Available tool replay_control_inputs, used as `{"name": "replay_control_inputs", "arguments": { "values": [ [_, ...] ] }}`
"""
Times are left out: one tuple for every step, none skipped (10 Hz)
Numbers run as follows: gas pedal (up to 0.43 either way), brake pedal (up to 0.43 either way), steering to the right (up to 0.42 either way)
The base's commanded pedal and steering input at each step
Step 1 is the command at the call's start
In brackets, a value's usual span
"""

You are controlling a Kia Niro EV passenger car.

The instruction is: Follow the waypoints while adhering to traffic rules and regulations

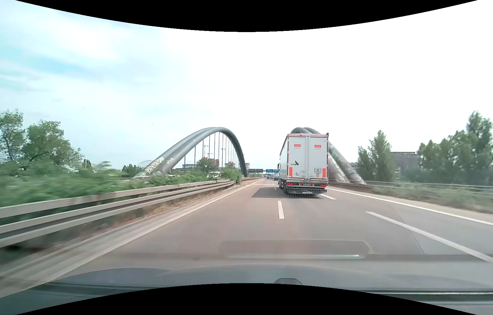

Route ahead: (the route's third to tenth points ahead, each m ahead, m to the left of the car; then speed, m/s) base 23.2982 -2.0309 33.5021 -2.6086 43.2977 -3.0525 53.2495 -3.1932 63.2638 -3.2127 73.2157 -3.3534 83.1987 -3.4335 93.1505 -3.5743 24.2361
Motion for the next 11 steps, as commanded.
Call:
{"name": "replay_control_inputs", "arguments": {
  "values": [
    [0.24,0.0,-0.001],
    [0.228,0.0,0.0],
    [0.228,0.0,0.001],
    [0.228,0.0,0.001],
    [0.228,0.0,0.0],
    [0.228,0.0,0.0],
    [0.228,0.0,0.0],
    [0.228,0.0,0.0],
    [0.228,0.0,-0.001],
    [0.22,0.0,-0.001],
    [0.22,0.0,-0.002]
  ]
}}
